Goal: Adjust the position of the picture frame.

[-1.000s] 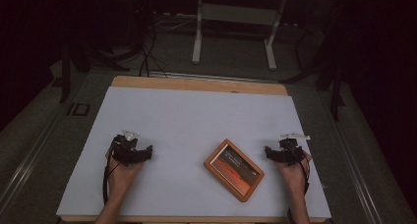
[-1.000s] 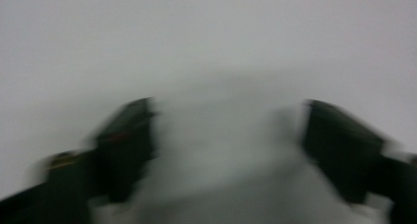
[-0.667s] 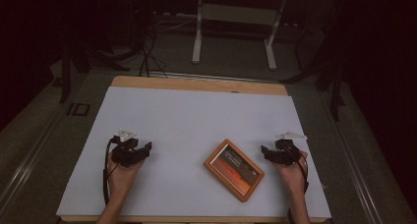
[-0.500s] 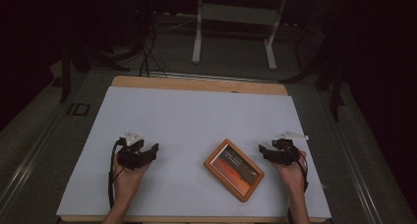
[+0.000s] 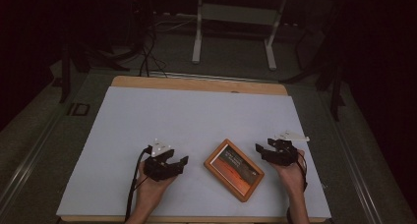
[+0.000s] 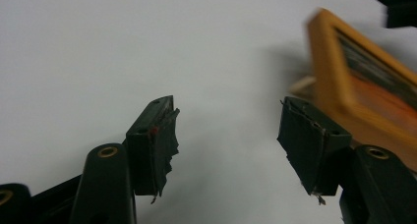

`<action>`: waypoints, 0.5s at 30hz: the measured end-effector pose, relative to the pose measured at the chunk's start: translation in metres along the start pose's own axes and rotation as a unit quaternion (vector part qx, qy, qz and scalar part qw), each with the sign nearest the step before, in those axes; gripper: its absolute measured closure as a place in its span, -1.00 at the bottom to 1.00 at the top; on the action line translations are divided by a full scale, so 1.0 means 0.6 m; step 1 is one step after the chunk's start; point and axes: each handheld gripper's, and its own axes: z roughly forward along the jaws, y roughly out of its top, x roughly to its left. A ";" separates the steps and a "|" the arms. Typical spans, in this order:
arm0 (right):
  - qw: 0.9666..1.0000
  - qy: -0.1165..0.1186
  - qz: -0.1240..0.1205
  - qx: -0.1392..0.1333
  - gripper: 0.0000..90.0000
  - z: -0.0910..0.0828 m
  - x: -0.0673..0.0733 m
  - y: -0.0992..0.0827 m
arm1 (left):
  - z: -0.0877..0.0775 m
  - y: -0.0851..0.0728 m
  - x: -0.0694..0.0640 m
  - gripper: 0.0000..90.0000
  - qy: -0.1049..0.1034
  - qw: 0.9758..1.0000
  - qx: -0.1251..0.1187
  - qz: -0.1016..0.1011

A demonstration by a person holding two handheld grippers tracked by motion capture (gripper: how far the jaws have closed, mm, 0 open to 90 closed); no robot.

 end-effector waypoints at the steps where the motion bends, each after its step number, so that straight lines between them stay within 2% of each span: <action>1: 1.000 0.003 -0.001 0.001 -0.12 0.001 0.002 0.000 | 0.003 -0.001 -0.009 -0.14 -0.010 1.000 0.002 0.001; 5: 1.000 0.013 -0.018 0.005 -0.08 0.004 0.012 0.001 | 0.018 -0.005 -0.041 -0.16 -0.042 0.999 0.018 0.014; 9: 0.999 0.023 -0.035 0.007 -0.02 0.007 0.022 0.002 | 0.039 -0.008 -0.065 -0.19 -0.072 0.997 0.035 0.017; 12: 0.999 0.026 -0.040 0.010 -0.01 0.009 0.025 0.002 | 0.055 -0.010 -0.075 -0.24 -0.101 0.994 0.047 0.005; 15: 0.999 0.028 -0.037 0.012 -0.03 0.010 0.024 0.001 | 0.071 -0.007 -0.082 -0.33 -0.116 0.992 0.054 -0.002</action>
